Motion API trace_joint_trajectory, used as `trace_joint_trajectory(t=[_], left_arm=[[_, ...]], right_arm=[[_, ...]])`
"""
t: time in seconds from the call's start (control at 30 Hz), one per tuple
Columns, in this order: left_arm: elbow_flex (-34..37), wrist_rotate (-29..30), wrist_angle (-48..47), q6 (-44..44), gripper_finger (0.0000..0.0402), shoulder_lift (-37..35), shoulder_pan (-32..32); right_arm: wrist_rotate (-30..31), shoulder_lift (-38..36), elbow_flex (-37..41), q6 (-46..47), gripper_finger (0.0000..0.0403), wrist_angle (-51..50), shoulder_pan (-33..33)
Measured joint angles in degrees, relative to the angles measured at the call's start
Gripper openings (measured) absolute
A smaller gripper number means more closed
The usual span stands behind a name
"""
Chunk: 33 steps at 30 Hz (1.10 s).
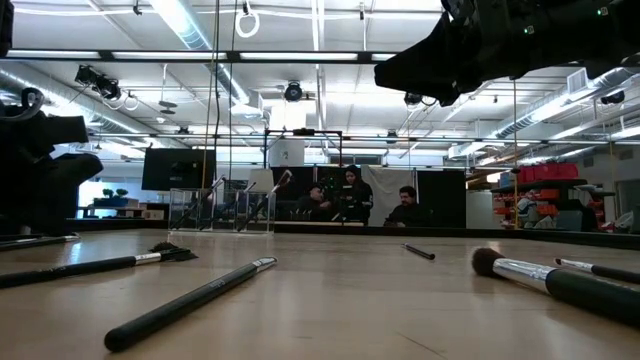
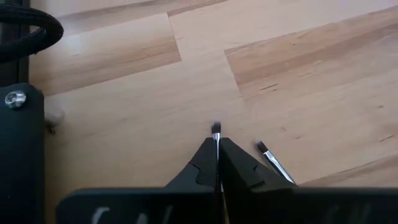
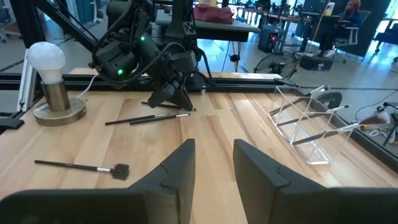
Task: Put items in baskets/containers
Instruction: Put the eyeshadow brush into the right section of the transparent organizer
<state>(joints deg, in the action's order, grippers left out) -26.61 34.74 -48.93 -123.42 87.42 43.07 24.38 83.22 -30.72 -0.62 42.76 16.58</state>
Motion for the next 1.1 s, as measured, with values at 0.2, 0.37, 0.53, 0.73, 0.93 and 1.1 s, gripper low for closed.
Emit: trace_joint_trajectory(t=[0.2, 0.37, 0.53, 0.73, 0.93, 1.1], left_arm=[[0.0, 4.4, -2.6, 0.2, 0.0004, -4.2, -0.1], [-1.2, 10.0, -4.7, 3.6, 0.0003, -8.4, -1.0], [-1.4, 10.6, -4.8, 5.8, 0.0002, -10.6, -2.4], [-1.4, 4.4, -5.9, 5.8, 0.0058, -10.6, -2.6], [-1.5, 0.2, -4.7, 7.5, 0.0169, -10.6, -2.3], [-1.3, -1.3, -4.3, 8.8, 0.0208, -10.6, -2.1]], right_arm=[[0.2, 0.0, 0.0, -0.4, 0.0111, 0.0, 0.0], [0.2, 0.0, 0.0, -1.5, 0.0111, 0.0, 0.0], [0.2, 0.0, 0.0, -1.6, 0.0111, 0.3, 0.0], [0.2, 0.0, 0.0, -1.6, 0.0111, 0.3, 0.0], [0.2, 0.0, 0.0, -1.3, 0.0111, -0.1, 0.0], [0.1, 0.0, 0.0, -1.2, 0.0111, -0.2, 0.0]])
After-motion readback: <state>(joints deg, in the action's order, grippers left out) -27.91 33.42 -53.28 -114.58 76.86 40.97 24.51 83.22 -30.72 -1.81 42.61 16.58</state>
